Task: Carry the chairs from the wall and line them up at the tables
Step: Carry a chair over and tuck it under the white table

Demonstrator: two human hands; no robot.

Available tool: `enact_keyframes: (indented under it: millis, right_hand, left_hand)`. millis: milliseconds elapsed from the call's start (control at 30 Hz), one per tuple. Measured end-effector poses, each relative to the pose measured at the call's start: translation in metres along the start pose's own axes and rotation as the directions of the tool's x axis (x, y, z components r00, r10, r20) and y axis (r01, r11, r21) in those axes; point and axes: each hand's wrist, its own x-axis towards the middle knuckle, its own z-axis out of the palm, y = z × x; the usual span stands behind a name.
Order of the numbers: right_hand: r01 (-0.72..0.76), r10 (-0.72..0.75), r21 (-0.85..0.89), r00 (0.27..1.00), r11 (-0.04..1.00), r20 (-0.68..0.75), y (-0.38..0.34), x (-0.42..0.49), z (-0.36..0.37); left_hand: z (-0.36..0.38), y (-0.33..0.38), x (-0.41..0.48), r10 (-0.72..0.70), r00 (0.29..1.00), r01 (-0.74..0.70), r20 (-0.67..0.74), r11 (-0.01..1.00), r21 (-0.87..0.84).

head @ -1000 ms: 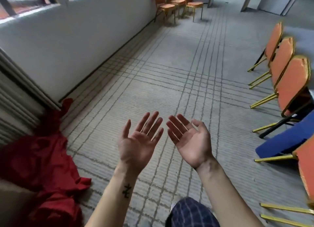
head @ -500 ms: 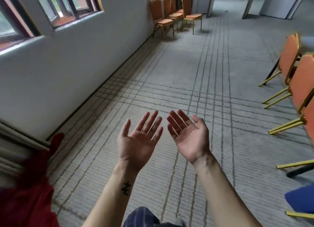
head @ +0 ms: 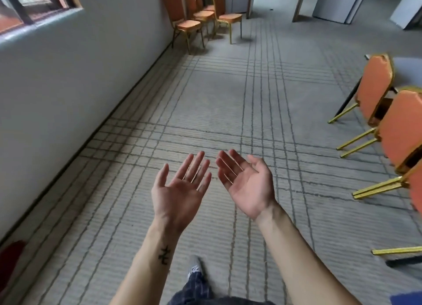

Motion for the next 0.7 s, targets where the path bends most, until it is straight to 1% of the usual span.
enact_keyframes:
  millis: [67,133,233,267,333,400,533,633,700]
  right_hand:
    - [0.027,-0.027,0.001,1.000,1.000,0.011,-0.019,0.044,0.027]
    - [0.058,-0.058,0.018,0.998,0.998,-0.003,-0.035,0.089,0.048]
    - [0.053,-0.053,0.014,0.998,0.999,-0.017,-0.055,0.157,0.072]
    - [0.045,-0.045,0.023,0.999,0.999,-0.016,-0.057,0.168,0.075]
    - [0.027,-0.026,0.015,1.000,1.000,-0.010,-0.070,0.215,0.080]
    - [0.033,-0.033,0.007,0.999,0.999,-0.022,-0.086,0.266,0.082]
    - [0.010,-0.009,0.068,1.000,0.998,-0.013,-0.126,0.375,0.090]
    - [-0.021,0.021,0.079,1.000,0.997,0.000,-0.163,0.460,0.109]
    - [-0.025,0.023,0.062,0.999,0.998,0.028,-0.190,0.506,0.129]
  left_hand:
    - [0.026,0.031,0.046,0.013,0.999,-0.014,0.053,1.000,0.016]
    - [0.049,0.061,0.095,-0.001,0.998,-0.001,0.064,1.000,0.031]
    - [0.076,0.096,0.166,-0.010,0.996,0.002,0.088,0.995,0.095]
    - [0.079,0.101,0.176,-0.012,0.995,0.002,0.099,0.995,0.100]
    - [0.088,0.116,0.222,-0.021,0.995,0.012,0.096,0.995,0.099]
    - [0.093,0.122,0.271,-0.008,0.998,0.003,0.063,0.997,0.077]
    - [0.114,0.132,0.370,-0.013,1.000,0.012,0.009,0.994,0.106]
    - [0.148,0.152,0.449,0.007,1.000,-0.005,-0.015,0.991,0.132]
    - [0.175,0.170,0.495,0.045,0.999,-0.044,-0.008,0.990,0.132]
